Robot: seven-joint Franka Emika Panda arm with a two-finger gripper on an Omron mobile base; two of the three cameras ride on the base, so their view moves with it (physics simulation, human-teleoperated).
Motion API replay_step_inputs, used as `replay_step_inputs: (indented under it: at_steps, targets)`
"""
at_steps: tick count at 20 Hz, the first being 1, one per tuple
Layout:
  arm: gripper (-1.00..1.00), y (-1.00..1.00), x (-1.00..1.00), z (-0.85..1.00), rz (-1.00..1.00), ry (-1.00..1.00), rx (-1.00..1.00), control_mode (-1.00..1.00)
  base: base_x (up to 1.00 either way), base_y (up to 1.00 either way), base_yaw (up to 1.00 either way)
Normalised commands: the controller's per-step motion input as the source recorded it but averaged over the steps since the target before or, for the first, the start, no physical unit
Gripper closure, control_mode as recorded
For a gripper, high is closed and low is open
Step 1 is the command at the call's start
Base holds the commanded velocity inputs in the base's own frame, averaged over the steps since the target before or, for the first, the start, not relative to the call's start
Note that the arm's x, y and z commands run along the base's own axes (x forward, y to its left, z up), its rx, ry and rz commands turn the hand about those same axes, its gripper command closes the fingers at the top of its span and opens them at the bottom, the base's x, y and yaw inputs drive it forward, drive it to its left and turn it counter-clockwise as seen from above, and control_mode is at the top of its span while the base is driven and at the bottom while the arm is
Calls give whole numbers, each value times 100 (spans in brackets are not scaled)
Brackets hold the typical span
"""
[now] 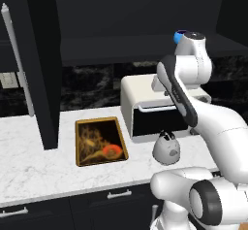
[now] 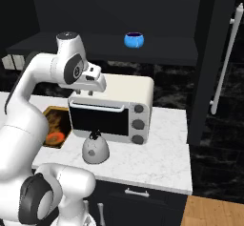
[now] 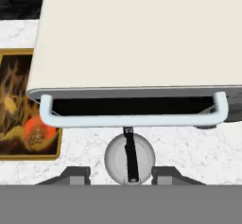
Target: Pick the kettle from the counter and place it on the tray. Then pick the mug from the cabinet and place it on the tray. Then close the cabinet doors.
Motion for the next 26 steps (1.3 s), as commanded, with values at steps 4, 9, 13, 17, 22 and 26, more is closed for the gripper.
replay_step_inputs:
  at_steps: [4, 9, 13, 17, 22, 26]
  targets:
    - [-100, 0, 0, -65, 0, 2, -15, -100, 0, 0, 0]
    - [-100, -7, 0, -100, 0, 10, -20, -100, 0, 0, 0]
    - [-100, -2, 0, -42, 0, 2, -6, -100, 0, 0, 0]
    - [-100, 0, 0, 0, 0, 0, 0, -100, 0, 0, 0]
    - [-100, 0, 0, -7, 0, 0, 0, -100, 0, 0, 0]
    - [-100, 0, 0, -22, 0, 0, 0, -100, 0, 0, 0]
